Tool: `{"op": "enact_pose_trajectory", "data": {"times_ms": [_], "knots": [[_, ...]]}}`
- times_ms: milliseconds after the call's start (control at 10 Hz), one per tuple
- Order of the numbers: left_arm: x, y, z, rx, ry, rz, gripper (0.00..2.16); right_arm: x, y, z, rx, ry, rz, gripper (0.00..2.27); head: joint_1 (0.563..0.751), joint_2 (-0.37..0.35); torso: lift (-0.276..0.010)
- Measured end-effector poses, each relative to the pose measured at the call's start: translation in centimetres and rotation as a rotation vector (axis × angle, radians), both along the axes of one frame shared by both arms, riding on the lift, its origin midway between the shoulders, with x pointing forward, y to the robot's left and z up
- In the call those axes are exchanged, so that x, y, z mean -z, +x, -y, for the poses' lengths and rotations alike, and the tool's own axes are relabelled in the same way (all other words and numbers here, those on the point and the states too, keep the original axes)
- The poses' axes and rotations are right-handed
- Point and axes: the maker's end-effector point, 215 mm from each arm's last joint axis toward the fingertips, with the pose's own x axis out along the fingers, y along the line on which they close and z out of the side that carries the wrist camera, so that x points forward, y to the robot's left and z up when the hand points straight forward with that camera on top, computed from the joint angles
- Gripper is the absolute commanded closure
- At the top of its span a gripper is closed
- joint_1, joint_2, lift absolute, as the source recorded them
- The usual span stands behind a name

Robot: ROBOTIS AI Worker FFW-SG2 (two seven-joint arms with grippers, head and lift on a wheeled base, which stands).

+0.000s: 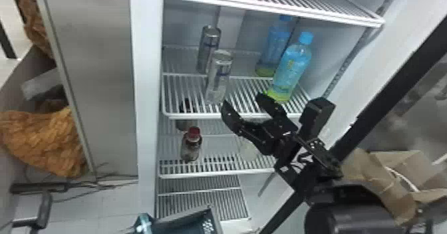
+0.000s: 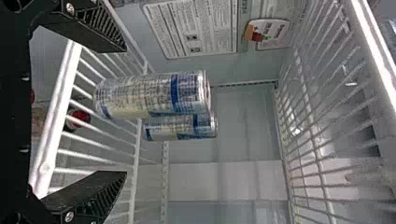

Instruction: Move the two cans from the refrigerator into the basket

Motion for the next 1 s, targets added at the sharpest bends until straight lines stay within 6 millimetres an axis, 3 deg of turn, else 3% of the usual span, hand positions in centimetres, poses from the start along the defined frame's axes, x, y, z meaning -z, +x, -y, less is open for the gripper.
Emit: {"op": "enact_pose_trajectory", "data": {"times_ms": [500, 1000], "knots": [[0.1, -0.1, 0.0, 0.002, -0.001, -0.005, 1.2, -0.1, 2.7, -3.0, -0.038, 0.001, 0.003, 0.1, 0.695, -0.223, -0.035], [0.1, -0.2, 0.0, 0.002, -0.002, -0.007, 1.2, -0.8, 4.6, -4.5, -0.044, -0.005, 0.019, 0.1, 0.695, -0.197, -0.035]]}}
